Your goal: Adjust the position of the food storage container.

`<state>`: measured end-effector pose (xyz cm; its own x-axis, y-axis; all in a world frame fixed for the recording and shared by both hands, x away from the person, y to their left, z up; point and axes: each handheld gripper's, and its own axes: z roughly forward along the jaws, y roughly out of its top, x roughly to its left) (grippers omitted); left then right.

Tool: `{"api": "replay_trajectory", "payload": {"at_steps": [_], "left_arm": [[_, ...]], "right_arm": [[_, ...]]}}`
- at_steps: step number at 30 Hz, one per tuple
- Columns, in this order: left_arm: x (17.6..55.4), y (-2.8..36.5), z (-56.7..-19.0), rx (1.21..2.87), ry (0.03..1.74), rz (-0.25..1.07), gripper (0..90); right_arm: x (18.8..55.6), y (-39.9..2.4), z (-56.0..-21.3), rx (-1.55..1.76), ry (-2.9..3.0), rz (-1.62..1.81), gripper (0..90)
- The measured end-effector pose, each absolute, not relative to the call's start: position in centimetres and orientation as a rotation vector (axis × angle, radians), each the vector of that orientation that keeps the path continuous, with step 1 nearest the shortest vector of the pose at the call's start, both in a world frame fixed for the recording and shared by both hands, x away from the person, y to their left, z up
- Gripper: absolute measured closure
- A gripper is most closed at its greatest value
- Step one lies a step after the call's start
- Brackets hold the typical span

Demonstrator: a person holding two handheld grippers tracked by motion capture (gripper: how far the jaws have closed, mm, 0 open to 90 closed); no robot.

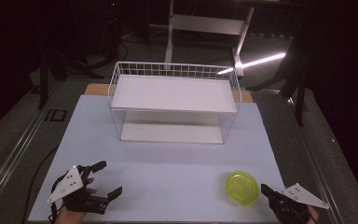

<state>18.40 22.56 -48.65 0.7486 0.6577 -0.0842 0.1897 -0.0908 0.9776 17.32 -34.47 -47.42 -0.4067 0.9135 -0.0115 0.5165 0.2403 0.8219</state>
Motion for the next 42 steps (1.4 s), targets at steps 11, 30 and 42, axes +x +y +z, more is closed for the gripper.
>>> {"api": "replay_trajectory", "payload": {"at_steps": [11,30,42], "left_arm": [[18.5,22.4,-48.7,1.656,0.689,0.453,1.6],[18.4,22.4,-48.6,1.66,0.686,0.462,1.6],[18.5,22.3,-48.5,1.662,0.681,0.464,1.5]], "right_arm": [[17.5,-35.2,-50.7,1.412,2.072,0.969,90.0],[20.4,-31.5,-51.6,1.414,2.244,1.025,90.0],[23.3,-27.1,-51.6,1.358,2.331,1.094,90.0]]}}
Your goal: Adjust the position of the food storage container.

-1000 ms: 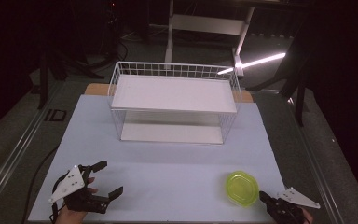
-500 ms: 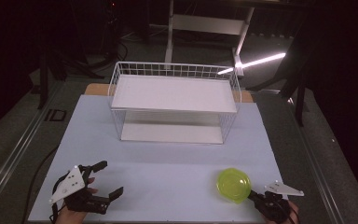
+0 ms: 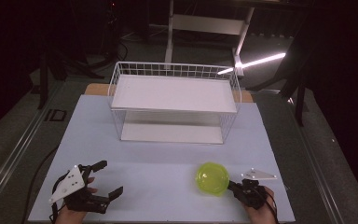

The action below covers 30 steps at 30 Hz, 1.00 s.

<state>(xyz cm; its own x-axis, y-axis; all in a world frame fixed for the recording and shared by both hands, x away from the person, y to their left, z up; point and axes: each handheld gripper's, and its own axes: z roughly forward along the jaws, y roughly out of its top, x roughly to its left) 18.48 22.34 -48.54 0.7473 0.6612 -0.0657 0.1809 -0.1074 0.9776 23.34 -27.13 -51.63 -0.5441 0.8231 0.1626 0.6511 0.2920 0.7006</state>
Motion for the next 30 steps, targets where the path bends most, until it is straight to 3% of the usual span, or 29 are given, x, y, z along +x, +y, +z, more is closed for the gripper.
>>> {"api": "replay_trajectory", "payload": {"at_steps": [7,15,24,30], "left_arm": [[18.5,22.3,-48.5,1.662,0.68,0.46,1.5],[18.6,22.3,-48.6,1.666,0.677,0.458,1.5],[18.5,22.2,-48.6,1.666,0.679,0.459,1.5],[18.5,22.2,-48.5,1.67,0.674,0.463,1.5]], "right_arm": [[24.5,-24.9,-51.7,1.309,2.346,1.097,90.0],[25.1,-25.2,-51.9,1.335,2.329,1.084,90.0],[23.6,-26.5,-51.7,1.401,2.314,1.107,90.0],[22.3,-25.1,-52.1,1.386,2.386,1.116,90.0]]}}
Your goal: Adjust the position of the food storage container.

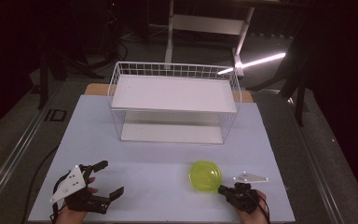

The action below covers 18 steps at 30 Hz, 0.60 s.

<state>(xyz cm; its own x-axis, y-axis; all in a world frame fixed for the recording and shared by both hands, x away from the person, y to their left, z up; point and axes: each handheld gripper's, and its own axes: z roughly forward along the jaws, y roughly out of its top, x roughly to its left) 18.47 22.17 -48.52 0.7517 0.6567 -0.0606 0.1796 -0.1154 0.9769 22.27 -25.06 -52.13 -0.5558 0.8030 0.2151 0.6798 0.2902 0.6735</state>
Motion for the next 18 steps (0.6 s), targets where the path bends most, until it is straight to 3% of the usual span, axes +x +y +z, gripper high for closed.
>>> {"api": "replay_trajectory", "payload": {"at_steps": [18], "left_arm": [[18.6,22.3,-48.6,1.665,0.677,0.455,1.5]], "right_arm": [[25.3,-17.5,-52.0,1.235,2.48,1.219,90.0]]}}
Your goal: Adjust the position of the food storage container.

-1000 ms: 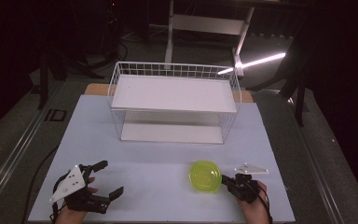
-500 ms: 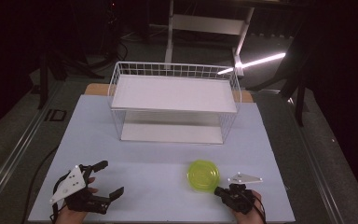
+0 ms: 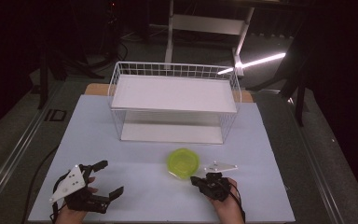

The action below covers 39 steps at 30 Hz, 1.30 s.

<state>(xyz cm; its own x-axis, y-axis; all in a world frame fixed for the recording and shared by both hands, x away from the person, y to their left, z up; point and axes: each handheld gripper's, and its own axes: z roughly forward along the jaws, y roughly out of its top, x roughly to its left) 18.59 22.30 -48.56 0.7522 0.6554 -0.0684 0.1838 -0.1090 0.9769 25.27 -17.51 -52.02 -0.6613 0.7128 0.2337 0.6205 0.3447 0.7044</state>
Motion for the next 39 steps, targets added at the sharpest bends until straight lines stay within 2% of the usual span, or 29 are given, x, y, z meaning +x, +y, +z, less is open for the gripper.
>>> {"api": "replay_trajectory", "payload": {"at_steps": [5,10,19,34,39], "left_arm": [[18.5,22.4,-48.5,1.664,0.676,0.458,1.5],[18.5,22.5,-48.6,1.663,0.679,0.455,1.5],[18.5,22.4,-48.6,1.673,0.674,0.461,1.5],[18.6,22.2,-48.6,1.68,0.673,0.452,1.5],[18.6,22.1,-48.7,1.683,0.671,0.449,1.6]], "right_arm": [[26.1,-16.7,-52.3,1.243,2.493,1.235,90.0],[26.3,-17.7,-52.0,1.243,2.467,1.217,90.0],[29.9,-18.0,-52.2,1.315,2.395,1.159,90.0],[27.8,-14.8,-52.9,1.236,2.527,1.21,90.0],[28.2,-14.7,-52.9,1.209,2.523,1.173,90.0]]}}
